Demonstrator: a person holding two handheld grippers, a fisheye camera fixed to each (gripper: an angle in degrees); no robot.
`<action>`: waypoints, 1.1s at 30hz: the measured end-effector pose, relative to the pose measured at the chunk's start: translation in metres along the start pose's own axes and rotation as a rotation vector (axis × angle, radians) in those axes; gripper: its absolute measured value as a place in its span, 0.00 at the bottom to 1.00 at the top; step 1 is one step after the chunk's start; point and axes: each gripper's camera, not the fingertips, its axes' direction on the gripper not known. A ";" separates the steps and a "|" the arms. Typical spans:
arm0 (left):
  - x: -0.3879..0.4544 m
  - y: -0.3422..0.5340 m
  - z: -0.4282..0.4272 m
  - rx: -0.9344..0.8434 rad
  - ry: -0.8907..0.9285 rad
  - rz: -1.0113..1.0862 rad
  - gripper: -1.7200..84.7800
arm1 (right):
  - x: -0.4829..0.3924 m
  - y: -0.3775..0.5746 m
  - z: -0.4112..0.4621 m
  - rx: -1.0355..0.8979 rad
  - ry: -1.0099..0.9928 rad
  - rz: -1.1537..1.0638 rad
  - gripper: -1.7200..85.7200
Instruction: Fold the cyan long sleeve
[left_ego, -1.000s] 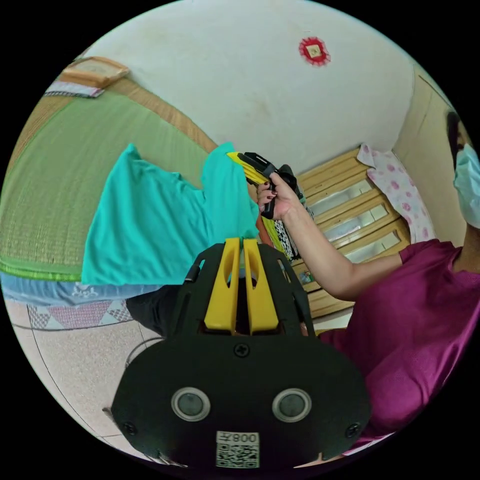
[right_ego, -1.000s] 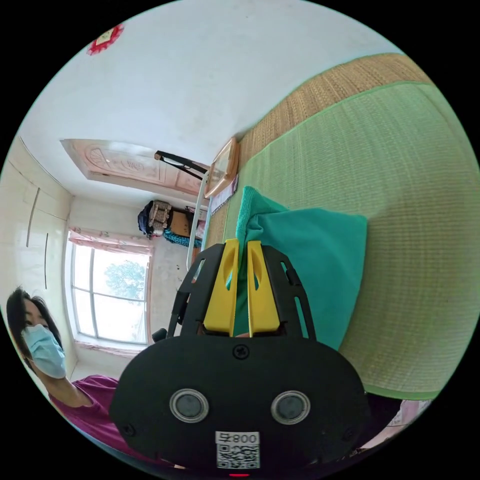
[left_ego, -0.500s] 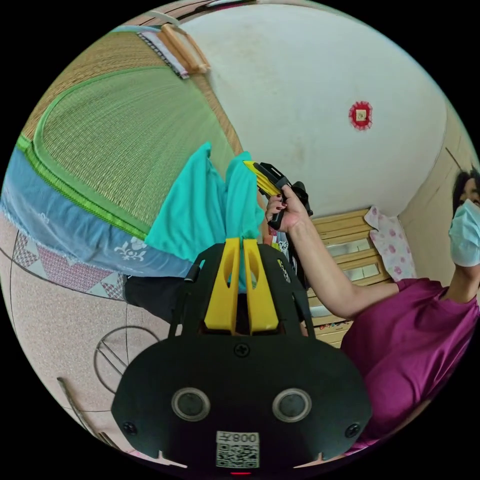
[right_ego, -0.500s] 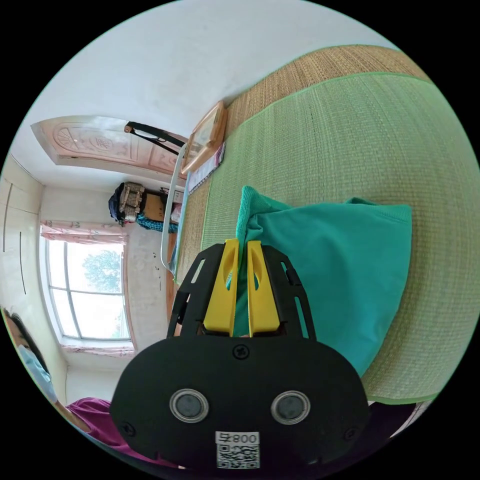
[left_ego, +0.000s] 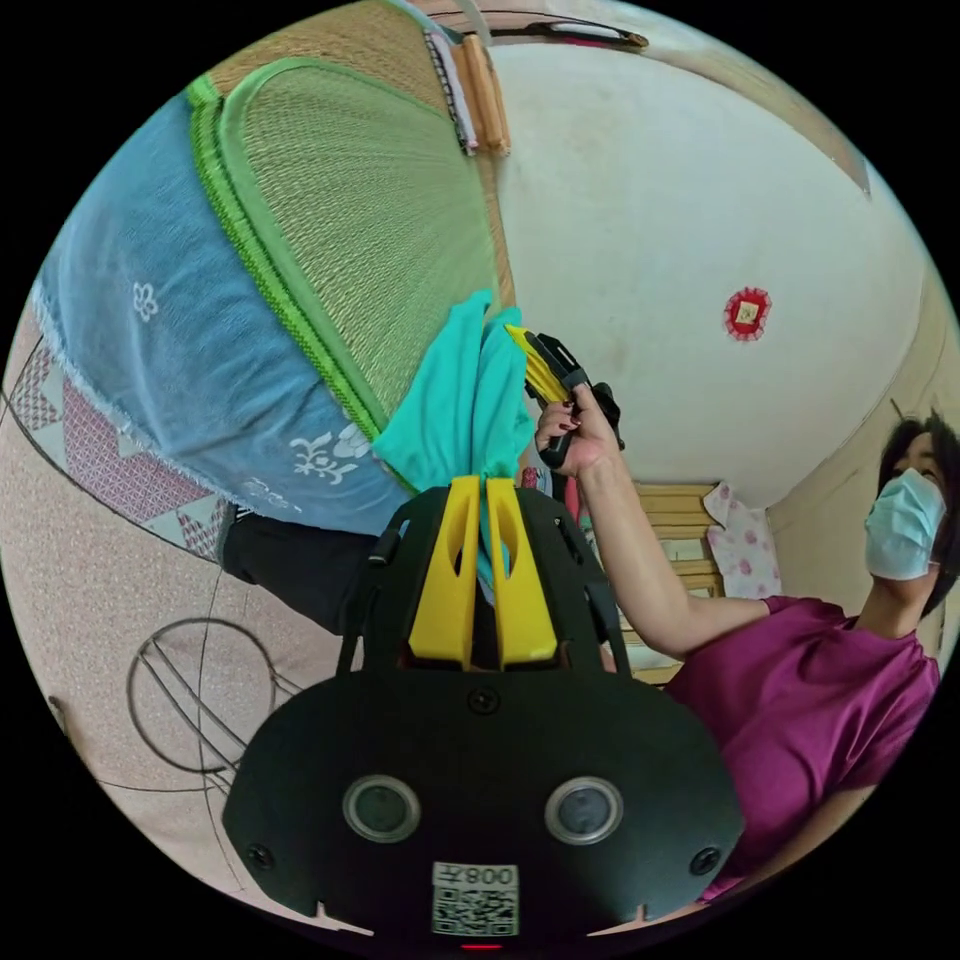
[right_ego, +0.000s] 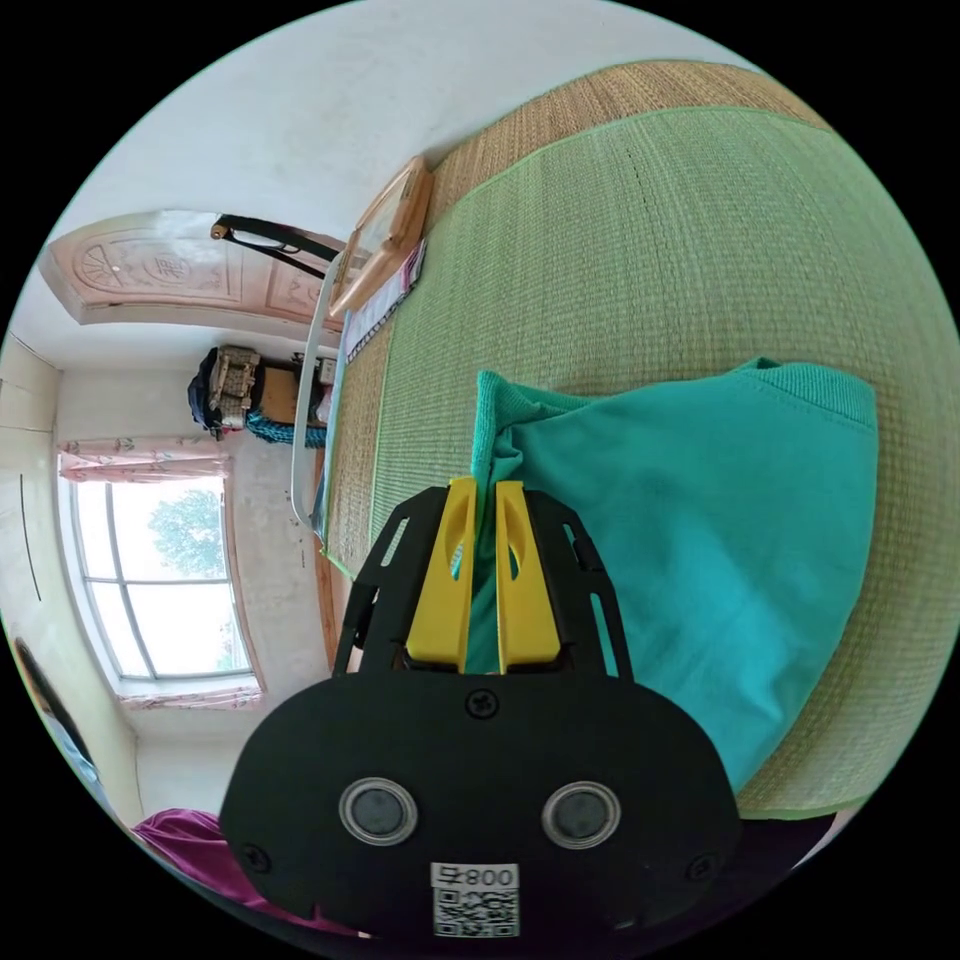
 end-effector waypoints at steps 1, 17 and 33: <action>-0.005 0.002 0.000 0.002 0.003 -0.005 0.03 | -0.004 -0.003 0.003 -0.003 0.001 0.005 0.05; -0.100 0.042 0.002 0.023 0.043 -0.104 0.03 | -0.060 -0.038 0.030 -0.062 0.010 -0.060 0.09; -0.078 0.056 0.000 0.060 -0.029 0.063 0.02 | -0.134 -0.058 0.029 -0.065 0.091 -0.267 0.02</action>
